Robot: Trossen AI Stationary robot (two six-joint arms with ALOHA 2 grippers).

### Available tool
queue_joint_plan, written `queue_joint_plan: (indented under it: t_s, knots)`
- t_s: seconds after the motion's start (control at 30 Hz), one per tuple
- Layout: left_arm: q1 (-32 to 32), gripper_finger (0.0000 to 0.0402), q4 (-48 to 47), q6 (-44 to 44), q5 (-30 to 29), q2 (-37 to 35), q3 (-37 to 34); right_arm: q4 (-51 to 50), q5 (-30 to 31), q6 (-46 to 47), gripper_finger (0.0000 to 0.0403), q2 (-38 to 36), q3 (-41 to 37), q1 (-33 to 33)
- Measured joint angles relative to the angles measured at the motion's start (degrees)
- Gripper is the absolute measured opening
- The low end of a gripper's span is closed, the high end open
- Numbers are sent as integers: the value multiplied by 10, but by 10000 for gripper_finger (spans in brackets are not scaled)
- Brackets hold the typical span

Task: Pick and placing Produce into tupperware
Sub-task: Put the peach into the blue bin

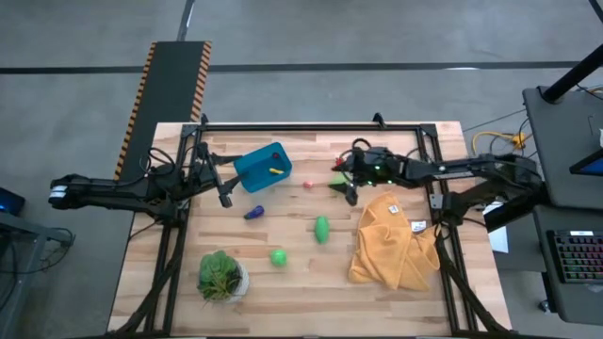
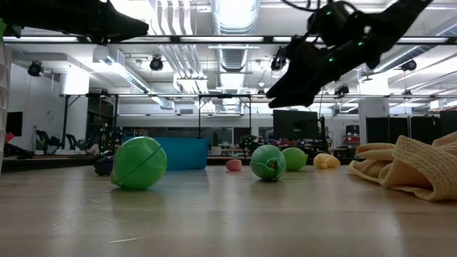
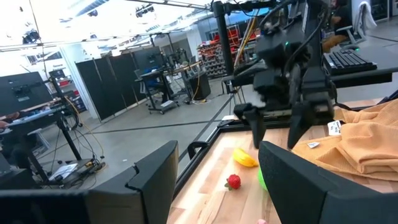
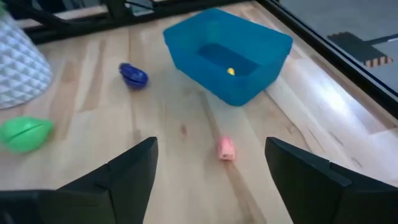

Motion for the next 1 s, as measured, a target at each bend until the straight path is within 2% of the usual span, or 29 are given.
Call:
queue_joint_plan:
  t_s: [0.27, 0.47, 0.73, 1.0]
  knots:
    - [0, 209, 0, 0, 0, 0, 0, -21, -3, -29, 283, 148, 108, -1]
    - [0, 209, -1, 0, 0, 0, 0, -138, -2, -36, 277, 240, 205, -9]
    - [0, 209, -1, 0, 0, 0, 0, -243, -2, -54, 276, 325, 314, -14]
    - [0, 209, -2, 0, 0, 0, 0, -347, -1, -78, 266, 387, 390, -14]
